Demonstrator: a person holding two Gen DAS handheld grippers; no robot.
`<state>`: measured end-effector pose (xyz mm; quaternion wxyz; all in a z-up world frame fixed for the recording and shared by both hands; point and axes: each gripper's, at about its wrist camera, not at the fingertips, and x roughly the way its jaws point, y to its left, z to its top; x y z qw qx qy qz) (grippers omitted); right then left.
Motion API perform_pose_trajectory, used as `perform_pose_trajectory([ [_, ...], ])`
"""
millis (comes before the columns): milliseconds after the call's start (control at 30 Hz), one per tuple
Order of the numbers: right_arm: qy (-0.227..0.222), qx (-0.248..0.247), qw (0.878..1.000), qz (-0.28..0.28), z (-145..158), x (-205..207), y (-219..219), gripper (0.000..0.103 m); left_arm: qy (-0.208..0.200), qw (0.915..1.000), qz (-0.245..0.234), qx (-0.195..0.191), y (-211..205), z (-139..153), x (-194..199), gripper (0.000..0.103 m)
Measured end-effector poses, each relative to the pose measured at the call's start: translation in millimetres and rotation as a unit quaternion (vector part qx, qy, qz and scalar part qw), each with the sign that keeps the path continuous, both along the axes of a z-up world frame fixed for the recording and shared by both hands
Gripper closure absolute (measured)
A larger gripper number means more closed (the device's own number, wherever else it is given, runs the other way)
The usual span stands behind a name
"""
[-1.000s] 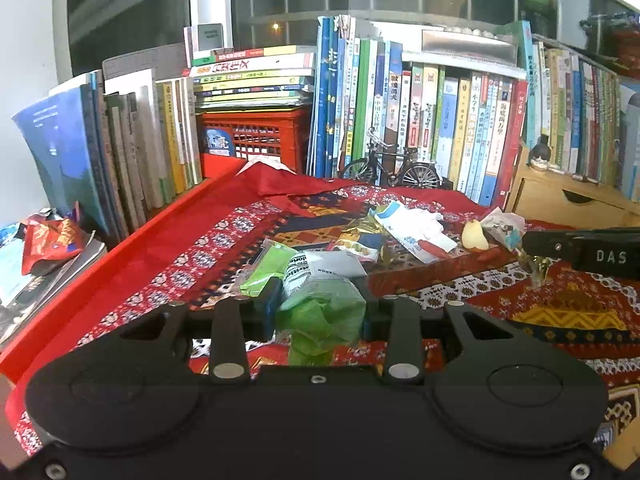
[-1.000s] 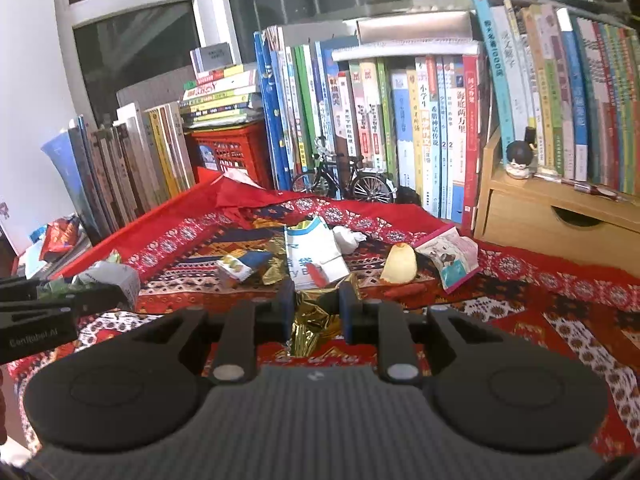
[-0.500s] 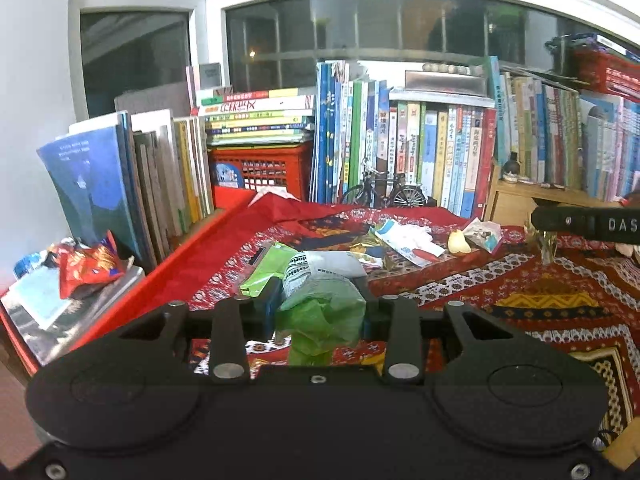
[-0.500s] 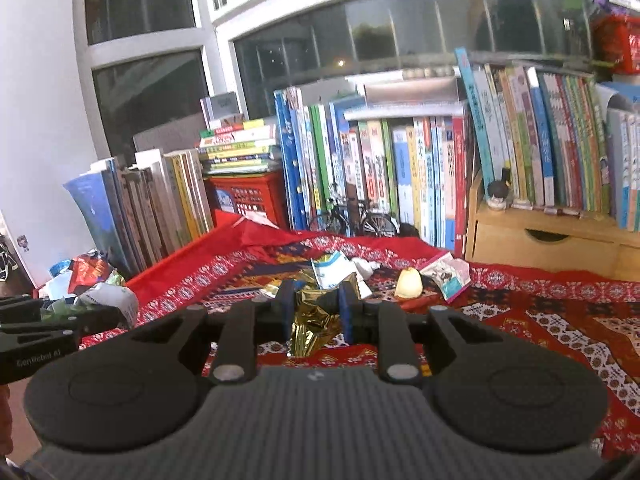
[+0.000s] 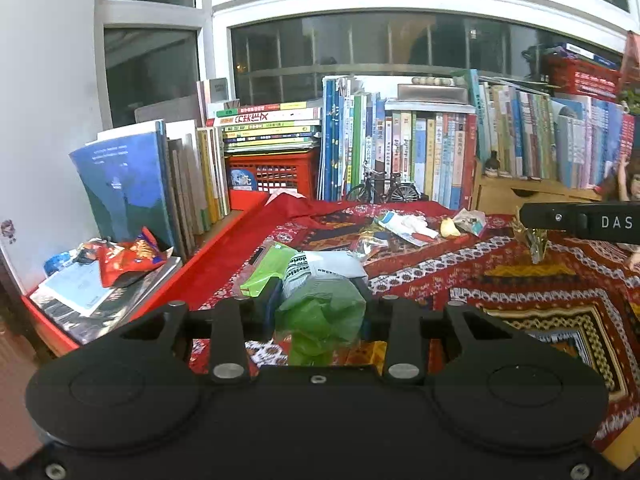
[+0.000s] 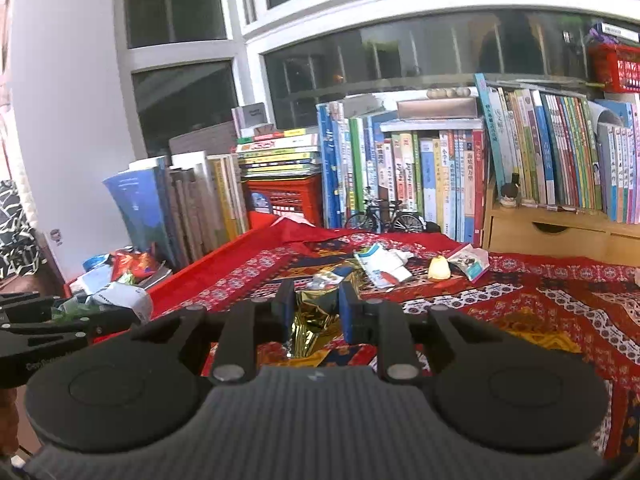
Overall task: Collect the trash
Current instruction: 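Carry the green bag and gold wrapper toward the bed edge with both tools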
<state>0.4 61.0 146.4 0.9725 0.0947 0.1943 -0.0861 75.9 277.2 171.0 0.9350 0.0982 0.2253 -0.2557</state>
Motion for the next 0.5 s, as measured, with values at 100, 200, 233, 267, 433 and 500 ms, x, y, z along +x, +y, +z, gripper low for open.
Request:
perform_pose_trajectory([
  [100,-0.001,-0.001,1.000,0.003,0.7,-10.7,16.2,0.076,-0.006,1.0000,-0.003,-0.002,18.2,4.6,-14.8,0.068],
  [200,-0.003,-0.001,1.000,0.005,1.4,-19.1,31.3,0.076,-0.012,0.9999,0.000,-0.005,34.4,8.4,-25.5,0.068],
  [233,-0.004,0.000,1.000,0.005,1.8,-21.1,35.7,0.076,-0.013,0.9999,0.002,-0.006,39.5,9.4,-28.4,0.068],
  [267,-0.005,0.002,1.000,0.007,1.9,-23.0,40.6,0.076,-0.013,0.9999,0.005,-0.008,44.6,10.4,-30.6,0.068],
  [433,-0.007,0.014,1.000,0.021,-1.0,-31.3,61.9,0.076,-0.011,0.9997,0.015,-0.017,71.3,14.3,-44.0,0.068],
  [500,-0.004,0.028,0.999,0.026,-3.0,-33.8,67.2,0.076,-0.017,0.9995,0.020,-0.019,80.5,17.8,-50.5,0.068],
])
